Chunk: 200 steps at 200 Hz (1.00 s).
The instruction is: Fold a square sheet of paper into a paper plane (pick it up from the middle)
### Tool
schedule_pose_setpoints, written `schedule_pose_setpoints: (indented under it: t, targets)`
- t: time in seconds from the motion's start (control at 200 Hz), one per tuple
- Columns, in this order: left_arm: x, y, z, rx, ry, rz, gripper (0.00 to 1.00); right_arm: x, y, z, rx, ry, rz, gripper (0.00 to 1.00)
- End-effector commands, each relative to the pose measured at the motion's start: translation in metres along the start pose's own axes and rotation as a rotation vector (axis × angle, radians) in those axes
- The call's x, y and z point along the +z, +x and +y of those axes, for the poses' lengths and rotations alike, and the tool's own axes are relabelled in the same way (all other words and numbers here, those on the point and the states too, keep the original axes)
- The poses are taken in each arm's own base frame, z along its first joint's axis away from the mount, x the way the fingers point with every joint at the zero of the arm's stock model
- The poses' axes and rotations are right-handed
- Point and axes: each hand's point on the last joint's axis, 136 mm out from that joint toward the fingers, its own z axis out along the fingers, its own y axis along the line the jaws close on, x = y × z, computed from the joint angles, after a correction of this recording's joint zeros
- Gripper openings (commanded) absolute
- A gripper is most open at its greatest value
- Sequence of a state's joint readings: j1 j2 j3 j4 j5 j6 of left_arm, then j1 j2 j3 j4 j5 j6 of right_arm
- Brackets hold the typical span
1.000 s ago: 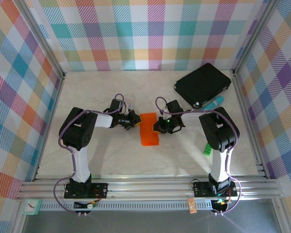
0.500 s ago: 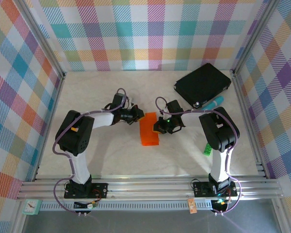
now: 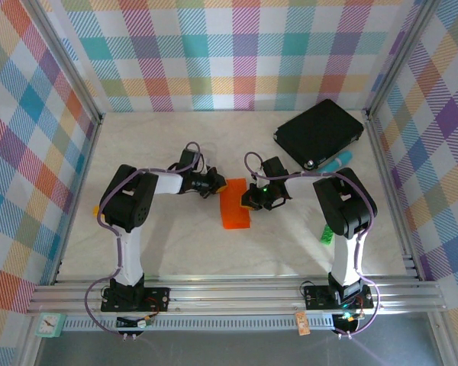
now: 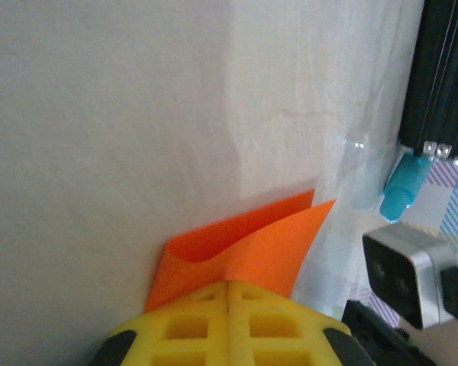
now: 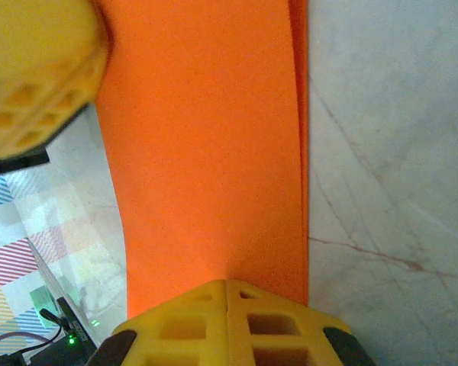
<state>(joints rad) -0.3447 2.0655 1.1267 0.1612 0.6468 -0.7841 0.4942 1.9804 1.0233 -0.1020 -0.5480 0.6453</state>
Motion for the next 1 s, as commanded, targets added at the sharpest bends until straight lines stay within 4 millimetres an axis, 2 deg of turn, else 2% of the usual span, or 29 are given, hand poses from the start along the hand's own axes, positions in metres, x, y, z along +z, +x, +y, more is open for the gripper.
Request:
schedule_pose_setpoints:
  t: [0.0, 0.115, 0.23, 0.36, 0.525, 0.645, 0.81, 0.995]
  targets:
    - [-0.016, -0.036, 0.061, -0.081, -0.176, -0.094, 0.00, -0.003, 0.123, -0.188, 0.299, 0.700, 0.288, 0.00]
    - [-0.027, -0.047, 0.050, -0.047, -0.191, -0.097, 0.00, -0.003, 0.123, -0.188, 0.300, 0.697, 0.286, 0.00]
    - [-0.037, -0.047, 0.015, 0.001, -0.128, -0.093, 0.00, -0.003, 0.122, -0.187, 0.300, 0.693, 0.282, 0.00]
    - [-0.039, -0.031, -0.019, 0.070, -0.079, -0.053, 0.00, -0.001, 0.120, -0.184, 0.294, 0.677, 0.274, 0.00]
    - [-0.022, -0.007, -0.036, 0.106, -0.049, 0.011, 0.00, -0.001, 0.121, -0.185, 0.297, 0.679, 0.274, 0.00]
    - [-0.009, -0.004, -0.029, 0.094, -0.072, 0.030, 0.00, -0.001, 0.122, -0.186, 0.301, 0.681, 0.274, 0.00]
    - [-0.001, -0.006, -0.006, 0.058, -0.144, 0.031, 0.00, -0.001, 0.121, -0.186, 0.310, 0.681, 0.267, 0.00]
    - [0.003, -0.026, 0.019, 0.004, -0.184, -0.014, 0.00, 0.002, 0.119, -0.186, 0.329, 0.670, 0.245, 0.00]
